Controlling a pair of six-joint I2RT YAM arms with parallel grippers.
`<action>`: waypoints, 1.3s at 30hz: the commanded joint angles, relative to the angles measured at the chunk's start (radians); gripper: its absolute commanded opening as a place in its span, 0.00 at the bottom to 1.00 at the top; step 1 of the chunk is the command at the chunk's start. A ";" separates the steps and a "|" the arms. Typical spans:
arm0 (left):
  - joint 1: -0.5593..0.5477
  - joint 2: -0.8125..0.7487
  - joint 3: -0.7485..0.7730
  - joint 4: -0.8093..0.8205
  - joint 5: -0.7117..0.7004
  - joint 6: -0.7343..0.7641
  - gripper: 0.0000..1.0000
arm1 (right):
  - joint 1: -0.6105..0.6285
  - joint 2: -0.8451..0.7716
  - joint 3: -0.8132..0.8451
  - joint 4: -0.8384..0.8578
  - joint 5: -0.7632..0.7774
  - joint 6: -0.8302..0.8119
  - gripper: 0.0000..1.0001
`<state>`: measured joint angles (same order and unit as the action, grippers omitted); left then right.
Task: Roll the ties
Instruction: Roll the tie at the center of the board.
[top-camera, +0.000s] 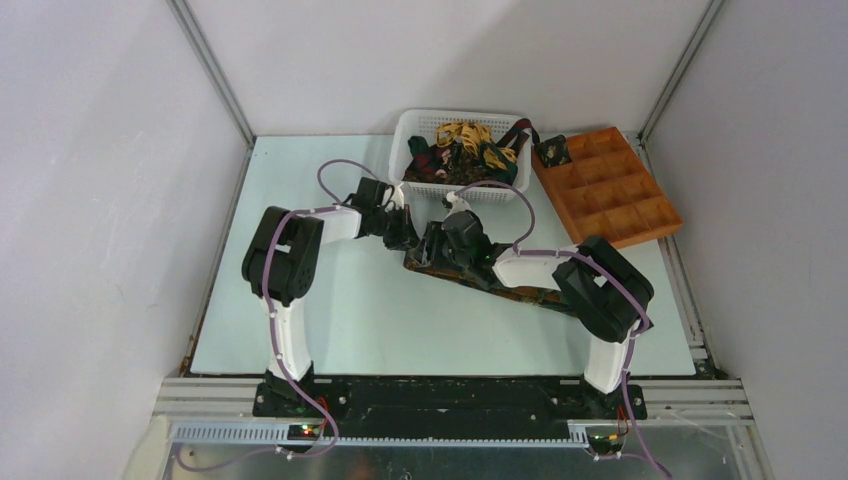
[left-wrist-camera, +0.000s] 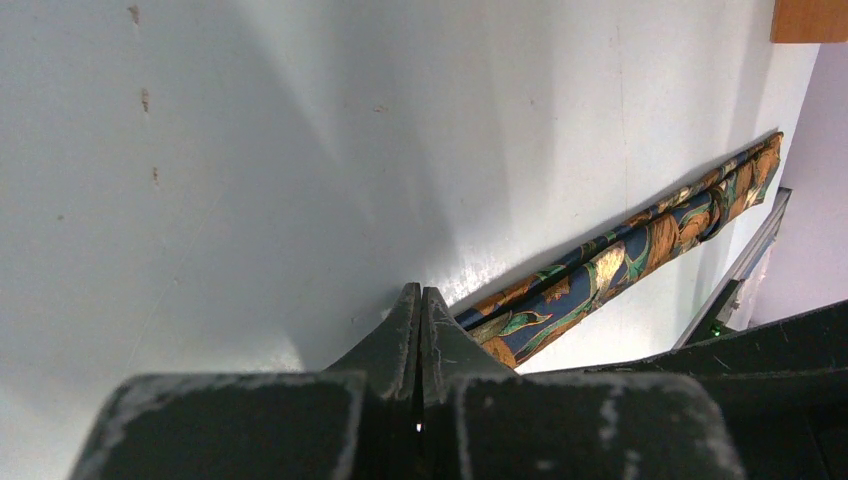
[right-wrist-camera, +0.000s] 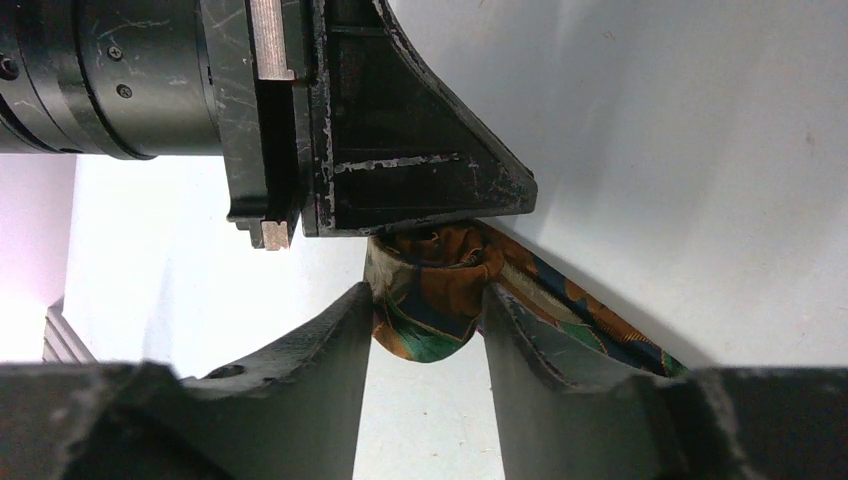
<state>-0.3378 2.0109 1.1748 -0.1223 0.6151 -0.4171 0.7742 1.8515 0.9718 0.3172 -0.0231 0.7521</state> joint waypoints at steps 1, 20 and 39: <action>0.002 0.009 0.027 0.010 0.015 0.018 0.00 | -0.010 0.012 0.036 0.035 -0.008 0.000 0.44; 0.003 -0.073 -0.019 0.056 -0.024 0.006 0.19 | -0.011 -0.022 0.009 0.014 0.001 0.157 0.23; 0.011 -0.213 -0.085 0.086 -0.114 -0.039 0.42 | 0.054 -0.066 -0.177 0.220 0.221 0.388 0.23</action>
<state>-0.3328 1.8633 1.1034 -0.0757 0.5240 -0.4362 0.8146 1.8080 0.8177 0.4519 0.1238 1.0687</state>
